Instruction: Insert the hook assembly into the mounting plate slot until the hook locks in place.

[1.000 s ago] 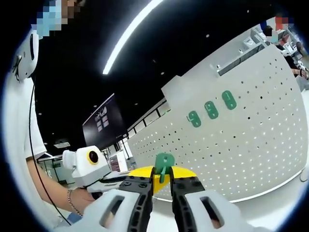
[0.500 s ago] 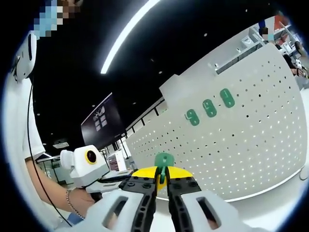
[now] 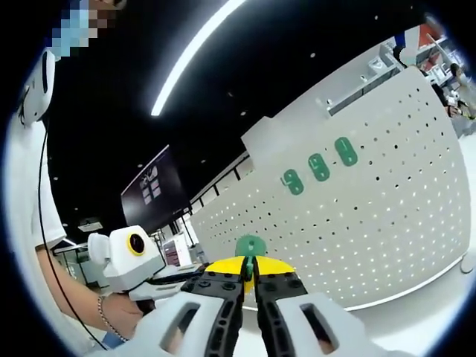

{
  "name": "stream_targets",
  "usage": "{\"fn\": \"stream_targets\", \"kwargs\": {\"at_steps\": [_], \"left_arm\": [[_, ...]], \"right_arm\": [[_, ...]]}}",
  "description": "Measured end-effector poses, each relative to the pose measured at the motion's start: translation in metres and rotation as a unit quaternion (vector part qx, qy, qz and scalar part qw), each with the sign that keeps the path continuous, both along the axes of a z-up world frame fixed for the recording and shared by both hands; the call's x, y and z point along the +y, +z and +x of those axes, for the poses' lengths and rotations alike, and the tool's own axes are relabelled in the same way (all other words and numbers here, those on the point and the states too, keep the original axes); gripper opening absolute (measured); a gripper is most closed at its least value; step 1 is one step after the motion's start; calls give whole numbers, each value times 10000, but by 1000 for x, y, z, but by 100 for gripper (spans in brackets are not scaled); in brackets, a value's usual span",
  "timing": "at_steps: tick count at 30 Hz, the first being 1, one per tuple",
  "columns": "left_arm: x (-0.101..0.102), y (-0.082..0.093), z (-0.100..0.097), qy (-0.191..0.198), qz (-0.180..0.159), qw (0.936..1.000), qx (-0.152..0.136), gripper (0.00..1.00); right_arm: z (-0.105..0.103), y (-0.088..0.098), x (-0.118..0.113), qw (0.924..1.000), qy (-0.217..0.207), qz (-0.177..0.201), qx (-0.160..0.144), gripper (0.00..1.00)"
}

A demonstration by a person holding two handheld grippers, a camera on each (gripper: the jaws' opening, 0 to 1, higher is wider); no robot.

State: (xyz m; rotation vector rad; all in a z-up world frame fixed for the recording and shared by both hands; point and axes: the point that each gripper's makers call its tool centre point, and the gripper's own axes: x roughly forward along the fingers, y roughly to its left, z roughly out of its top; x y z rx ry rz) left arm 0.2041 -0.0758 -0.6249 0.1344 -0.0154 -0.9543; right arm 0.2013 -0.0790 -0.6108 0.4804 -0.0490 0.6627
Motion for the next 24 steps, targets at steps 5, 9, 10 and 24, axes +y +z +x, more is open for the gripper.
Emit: {"fn": "stream_targets", "kwargs": {"at_steps": [5,9,10,24], "left_arm": [[0,0,2,25,-56,10000,71,2],[0,-1,2,28,-69,9999,78,2],[0,-1,2,29,-76,9999,86,2],[3,-1,1,70,-113,9998,138,3]], "right_arm": [[1,0,-1,10000,-25,-12,16,2],[1,-1,-2,10000,-37,-40,15,1],[1,-1,-2,10000,-40,-43,17,1],[0,-1,1,10000,5,-40,91,0]]}}
